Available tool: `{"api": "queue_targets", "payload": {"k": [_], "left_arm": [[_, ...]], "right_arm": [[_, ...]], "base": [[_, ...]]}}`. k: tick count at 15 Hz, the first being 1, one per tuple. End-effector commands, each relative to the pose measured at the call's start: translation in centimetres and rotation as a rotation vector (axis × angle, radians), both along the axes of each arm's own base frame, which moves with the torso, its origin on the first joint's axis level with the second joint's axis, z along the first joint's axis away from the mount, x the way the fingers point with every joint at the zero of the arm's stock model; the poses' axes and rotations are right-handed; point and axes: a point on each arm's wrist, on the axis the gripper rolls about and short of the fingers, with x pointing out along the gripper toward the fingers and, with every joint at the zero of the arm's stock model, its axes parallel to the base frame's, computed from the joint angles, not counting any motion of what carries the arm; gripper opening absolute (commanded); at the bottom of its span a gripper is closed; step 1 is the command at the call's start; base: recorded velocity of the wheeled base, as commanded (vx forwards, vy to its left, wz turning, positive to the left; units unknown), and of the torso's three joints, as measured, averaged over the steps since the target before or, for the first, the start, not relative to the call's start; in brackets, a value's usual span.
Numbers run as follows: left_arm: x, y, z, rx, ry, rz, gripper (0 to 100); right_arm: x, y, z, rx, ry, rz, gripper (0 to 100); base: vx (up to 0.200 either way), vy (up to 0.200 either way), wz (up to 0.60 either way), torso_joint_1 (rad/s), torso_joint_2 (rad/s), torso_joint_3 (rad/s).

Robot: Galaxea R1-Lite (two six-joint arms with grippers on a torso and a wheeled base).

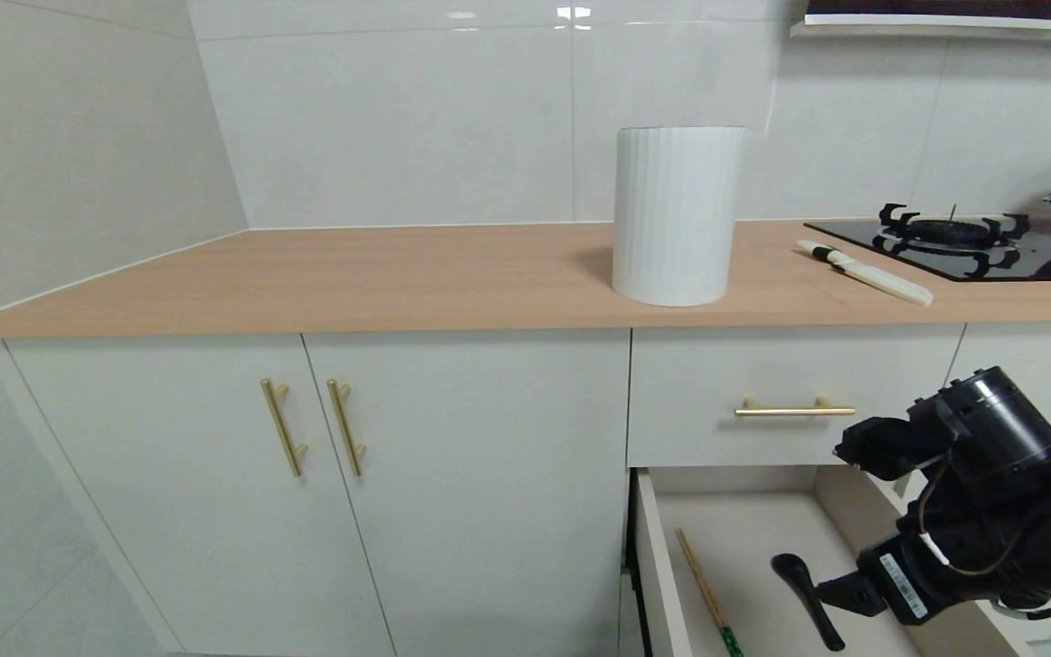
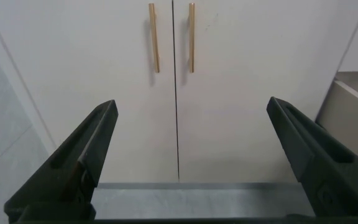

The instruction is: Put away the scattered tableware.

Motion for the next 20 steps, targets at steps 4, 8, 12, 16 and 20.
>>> {"api": "queue_targets", "payload": {"k": [4,8,12,16,20], "left_arm": [[0.0,0.0,0.0,-0.001,0.0,0.002,100],[0.0,0.0,0.0,0.001,0.0,0.001,100],[0.0,0.0,0.0,0.001,0.0,0.001,100],[0.0,0.0,0.0,0.001,0.0,0.001,100],[0.0,0.0,0.0,0.001,0.0,0.002,100]], "right_arm": [[-2.0,0.2,0.8,-0.04,0.018,0.099,100],[-2.0,1.7,-1.8,-0.107,0.159,0.183,100],[-1.0,3.4,-6.3,-0.197,0.335,0.224,100],[-1.4,4.0,-6.8,-0.203,0.358,0.255,100],[-1.2,4.5,-7.6,-0.216,0.385,0.262,100]], "base": [[-0.15,0.0,0.0,-0.001,0.0,0.003],[0.0,0.0,0.0,0.0,0.0,0.0],[0.0,0.0,0.0,0.0,0.0,0.0],[0.0,0.0,0.0,0.0,0.0,0.0],[0.0,0.0,0.0,0.0,0.0,0.0]]}}
